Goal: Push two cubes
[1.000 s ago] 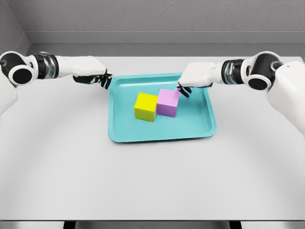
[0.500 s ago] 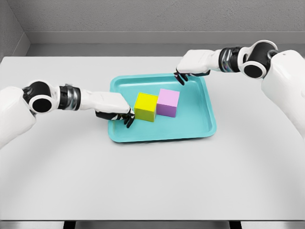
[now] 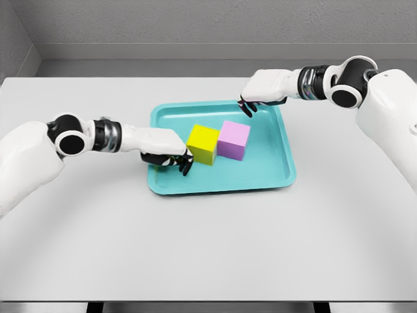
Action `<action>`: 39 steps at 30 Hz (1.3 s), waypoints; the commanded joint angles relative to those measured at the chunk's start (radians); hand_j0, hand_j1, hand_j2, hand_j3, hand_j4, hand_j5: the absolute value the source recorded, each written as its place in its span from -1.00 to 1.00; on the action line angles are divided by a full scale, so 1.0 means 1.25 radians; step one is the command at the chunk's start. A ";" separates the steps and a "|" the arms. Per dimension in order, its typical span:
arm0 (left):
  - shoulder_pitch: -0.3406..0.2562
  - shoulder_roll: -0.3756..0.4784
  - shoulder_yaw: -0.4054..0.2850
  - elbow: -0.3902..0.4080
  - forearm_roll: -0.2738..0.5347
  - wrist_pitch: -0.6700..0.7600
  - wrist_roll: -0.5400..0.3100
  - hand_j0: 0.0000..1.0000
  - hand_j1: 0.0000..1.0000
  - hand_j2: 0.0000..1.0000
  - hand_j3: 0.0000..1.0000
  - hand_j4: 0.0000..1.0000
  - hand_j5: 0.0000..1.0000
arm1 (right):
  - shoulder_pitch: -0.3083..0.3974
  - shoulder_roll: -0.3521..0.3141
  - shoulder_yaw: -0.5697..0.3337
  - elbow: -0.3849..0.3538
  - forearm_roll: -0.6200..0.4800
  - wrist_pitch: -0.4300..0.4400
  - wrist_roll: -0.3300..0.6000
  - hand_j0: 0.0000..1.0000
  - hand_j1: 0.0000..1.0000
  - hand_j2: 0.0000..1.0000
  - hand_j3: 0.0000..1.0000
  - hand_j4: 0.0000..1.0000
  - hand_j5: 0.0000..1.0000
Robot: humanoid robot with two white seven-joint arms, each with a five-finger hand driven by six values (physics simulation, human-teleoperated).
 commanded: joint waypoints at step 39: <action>-0.011 -0.060 0.000 0.104 -0.015 -0.004 0.000 -0.24 -0.24 -0.24 -0.24 -0.24 -0.24 | 0.027 -0.001 0.012 -0.022 -0.009 0.002 0.000 -0.33 -0.33 -0.33 -0.33 -0.33 -0.33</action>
